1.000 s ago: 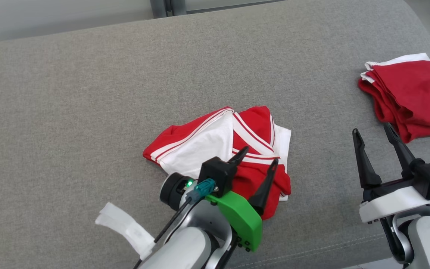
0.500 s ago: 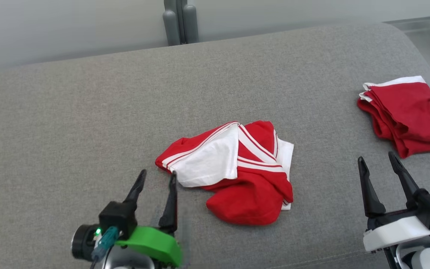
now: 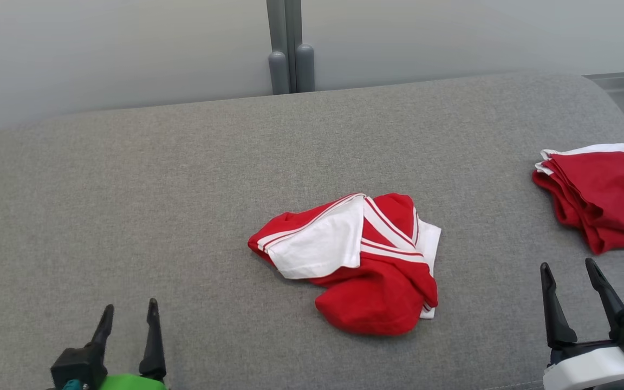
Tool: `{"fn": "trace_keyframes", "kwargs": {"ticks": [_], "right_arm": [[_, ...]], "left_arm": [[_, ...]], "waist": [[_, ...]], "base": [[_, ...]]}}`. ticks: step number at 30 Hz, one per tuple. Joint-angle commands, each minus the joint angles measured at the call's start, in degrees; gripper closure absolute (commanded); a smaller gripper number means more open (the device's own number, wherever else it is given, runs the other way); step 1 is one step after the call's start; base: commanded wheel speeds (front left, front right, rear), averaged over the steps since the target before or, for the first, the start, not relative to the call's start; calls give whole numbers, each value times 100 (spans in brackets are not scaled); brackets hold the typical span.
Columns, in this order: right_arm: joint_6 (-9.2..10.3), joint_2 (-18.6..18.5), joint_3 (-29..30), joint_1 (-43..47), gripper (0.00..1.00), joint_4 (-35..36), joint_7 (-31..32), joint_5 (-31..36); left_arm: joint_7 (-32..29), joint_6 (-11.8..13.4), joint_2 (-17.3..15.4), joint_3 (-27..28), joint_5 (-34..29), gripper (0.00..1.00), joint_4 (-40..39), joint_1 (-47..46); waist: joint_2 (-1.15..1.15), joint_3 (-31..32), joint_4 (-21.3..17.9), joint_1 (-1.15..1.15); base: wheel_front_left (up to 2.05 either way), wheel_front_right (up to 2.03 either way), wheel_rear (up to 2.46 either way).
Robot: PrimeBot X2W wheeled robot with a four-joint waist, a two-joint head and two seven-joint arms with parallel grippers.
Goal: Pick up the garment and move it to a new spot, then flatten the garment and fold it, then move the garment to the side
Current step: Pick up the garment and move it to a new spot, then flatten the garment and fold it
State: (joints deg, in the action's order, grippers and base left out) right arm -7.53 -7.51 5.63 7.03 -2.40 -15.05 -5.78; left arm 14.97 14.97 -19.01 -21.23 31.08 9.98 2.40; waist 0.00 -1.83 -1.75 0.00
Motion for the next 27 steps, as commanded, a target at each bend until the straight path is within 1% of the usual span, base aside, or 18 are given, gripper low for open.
{"fn": "trace_keyframes", "kwargs": {"ticks": [1, 3, 7, 12, 20, 23, 27], "right_arm": [[9, 11, 34, 67, 0, 1, -16, 64], [9, 15, 119, 32, 0, -25, -17, 79], [9, -9, 246, 23, 0, -144, -17, 126], [9, -14, 328, 73, 0, -234, -17, 137], [9, -50, 379, -11, 0, -312, -17, 144], [9, -62, 368, -19, 0, -350, -17, 151], [9, -52, 351, -36, 0, -371, -17, 153]], "left_arm": [[25, -78, 4, 122, -105, 0, -1, 126], [21, -331, 96, 440, -238, 0, 25, 280], [23, -755, 289, 955, -572, 0, 52, 477], [23, -1260, 514, 1422, -919, 0, 123, 606], [24, -1743, 901, 1904, -1444, 0, 151, 607], [25, -1863, 1021, 2033, -1600, 0, 206, 596], [24, -1953, 1137, 2159, -1784, 0, 248, 588]], "waist": [[0, -5, 4, 0], [0, -13, 6, 0], [0, 5, 49, 0], [0, 54, 92, 0], [0, 32, 121, 0], [0, 43, 121, 0], [0, 48, 110, 0]], "base": [[0, 0, 0], [0, 0, 0], [0, 0, 0], [0, 0, 0], [0, 0, 0], [0, 0, 0], [0, 0, 0]]}}
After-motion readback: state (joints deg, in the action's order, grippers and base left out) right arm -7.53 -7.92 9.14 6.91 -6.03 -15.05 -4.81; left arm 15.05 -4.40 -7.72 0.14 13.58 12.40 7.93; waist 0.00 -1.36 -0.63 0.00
